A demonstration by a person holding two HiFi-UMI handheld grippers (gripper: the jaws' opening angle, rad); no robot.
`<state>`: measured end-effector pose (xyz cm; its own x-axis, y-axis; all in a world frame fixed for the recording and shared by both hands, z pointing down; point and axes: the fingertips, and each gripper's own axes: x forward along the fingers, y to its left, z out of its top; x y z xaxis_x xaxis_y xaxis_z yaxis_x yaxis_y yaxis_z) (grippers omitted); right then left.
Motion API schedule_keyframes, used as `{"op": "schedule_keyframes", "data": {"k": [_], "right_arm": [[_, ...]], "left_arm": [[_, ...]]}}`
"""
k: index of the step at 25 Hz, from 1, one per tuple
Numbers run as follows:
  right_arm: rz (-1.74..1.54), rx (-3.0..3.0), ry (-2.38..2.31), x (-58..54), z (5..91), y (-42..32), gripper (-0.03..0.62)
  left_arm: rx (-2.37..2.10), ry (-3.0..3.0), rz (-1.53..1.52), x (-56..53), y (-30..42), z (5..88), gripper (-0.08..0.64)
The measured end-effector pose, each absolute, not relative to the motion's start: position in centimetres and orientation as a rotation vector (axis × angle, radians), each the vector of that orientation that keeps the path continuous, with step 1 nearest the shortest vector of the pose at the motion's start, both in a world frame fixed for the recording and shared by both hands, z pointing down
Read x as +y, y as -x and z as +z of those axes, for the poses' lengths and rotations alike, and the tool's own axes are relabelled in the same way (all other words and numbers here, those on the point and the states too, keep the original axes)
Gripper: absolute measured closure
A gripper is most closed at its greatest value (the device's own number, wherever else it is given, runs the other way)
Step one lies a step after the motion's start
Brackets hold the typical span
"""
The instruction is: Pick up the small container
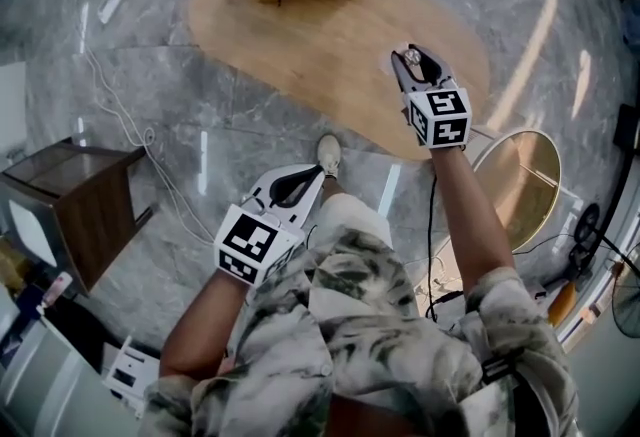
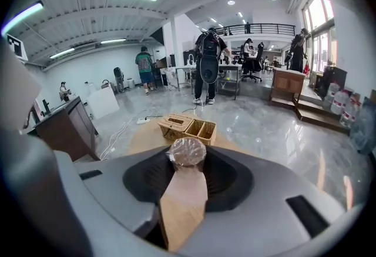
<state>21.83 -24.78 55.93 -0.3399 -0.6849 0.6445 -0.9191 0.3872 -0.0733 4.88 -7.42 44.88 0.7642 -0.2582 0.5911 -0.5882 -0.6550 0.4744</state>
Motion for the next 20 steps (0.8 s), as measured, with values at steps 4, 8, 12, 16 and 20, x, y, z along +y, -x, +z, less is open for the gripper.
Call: {"op": "schedule_keyframes", "data": {"k": [4, 8, 12, 16, 20], "right_arm": [[0.585, -2.157, -1.358, -23.8, 52.8, -21.4, 0.439], [0.577, -2.181, -1.354, -23.1, 50.1, -21.3, 0.439], [0.554, -2.195, -1.343, -22.7, 47.9, -21.1, 0.439], [0.537, -2.202, -1.328, -22.5, 46.6, -20.9, 0.439], [0.528, -2.203, -1.321, -22.4, 46.1, -20.9, 0.439]], "left_arm": [[-0.627, -2.290, 0.635, -7.2, -5.1, 44.2, 0.538], [-0.617, -2.297, 0.639, -6.9, -5.6, 43.5, 0.538], [-0.609, -2.305, 0.632, -6.7, -6.0, 42.7, 0.538], [-0.607, -2.310, 0.630, -6.9, -6.1, 42.3, 0.538], [-0.610, -2.315, 0.627, -7.1, -6.2, 42.0, 0.538]]}}
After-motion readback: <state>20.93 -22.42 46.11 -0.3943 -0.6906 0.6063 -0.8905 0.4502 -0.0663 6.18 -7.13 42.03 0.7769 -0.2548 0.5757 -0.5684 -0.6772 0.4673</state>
